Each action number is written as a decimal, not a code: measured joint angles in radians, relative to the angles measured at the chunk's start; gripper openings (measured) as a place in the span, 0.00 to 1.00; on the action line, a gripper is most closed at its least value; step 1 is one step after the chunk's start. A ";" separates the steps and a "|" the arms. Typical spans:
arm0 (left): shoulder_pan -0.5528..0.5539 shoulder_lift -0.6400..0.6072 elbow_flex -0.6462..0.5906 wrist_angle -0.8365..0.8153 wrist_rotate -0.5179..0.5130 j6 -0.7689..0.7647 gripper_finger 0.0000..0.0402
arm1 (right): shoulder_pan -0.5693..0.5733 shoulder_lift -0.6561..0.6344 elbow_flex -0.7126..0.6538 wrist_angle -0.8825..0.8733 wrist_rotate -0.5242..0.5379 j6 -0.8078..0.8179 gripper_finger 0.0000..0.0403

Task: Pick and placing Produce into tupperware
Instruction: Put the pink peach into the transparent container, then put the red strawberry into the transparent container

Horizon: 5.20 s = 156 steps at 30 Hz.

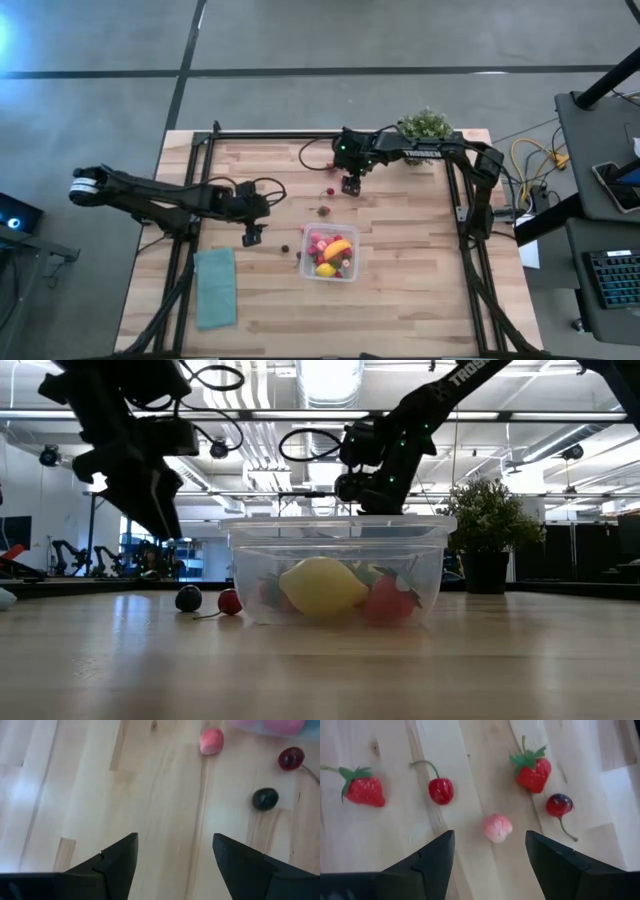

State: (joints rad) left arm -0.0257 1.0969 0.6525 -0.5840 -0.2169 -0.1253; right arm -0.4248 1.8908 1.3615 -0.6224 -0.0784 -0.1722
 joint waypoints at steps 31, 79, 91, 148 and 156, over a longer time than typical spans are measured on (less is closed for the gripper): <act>0.000 -0.045 -0.021 0.000 -0.027 -0.025 0.60 | 0.001 0.111 -0.044 0.092 0.035 0.003 0.58; 0.000 -0.037 -0.021 0.010 -0.027 -0.025 0.60 | 0.001 0.116 -0.035 0.119 0.124 0.071 0.21; 0.000 -0.037 -0.021 0.052 -0.027 -0.025 0.60 | 0.028 -0.046 0.032 0.041 -0.020 0.182 0.23; 0.025 -0.037 -0.022 0.034 -0.028 0.011 0.60 | 0.238 -0.095 0.191 -0.237 0.341 0.527 0.54; 0.139 -0.008 -0.023 0.061 -0.024 0.073 0.60 | 0.106 -0.057 0.183 -0.235 0.333 0.132 0.54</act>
State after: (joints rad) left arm 0.1129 1.0892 0.6300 -0.5229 -0.2411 -0.0525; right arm -0.3184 1.8339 1.5444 -0.8577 0.2546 -0.0405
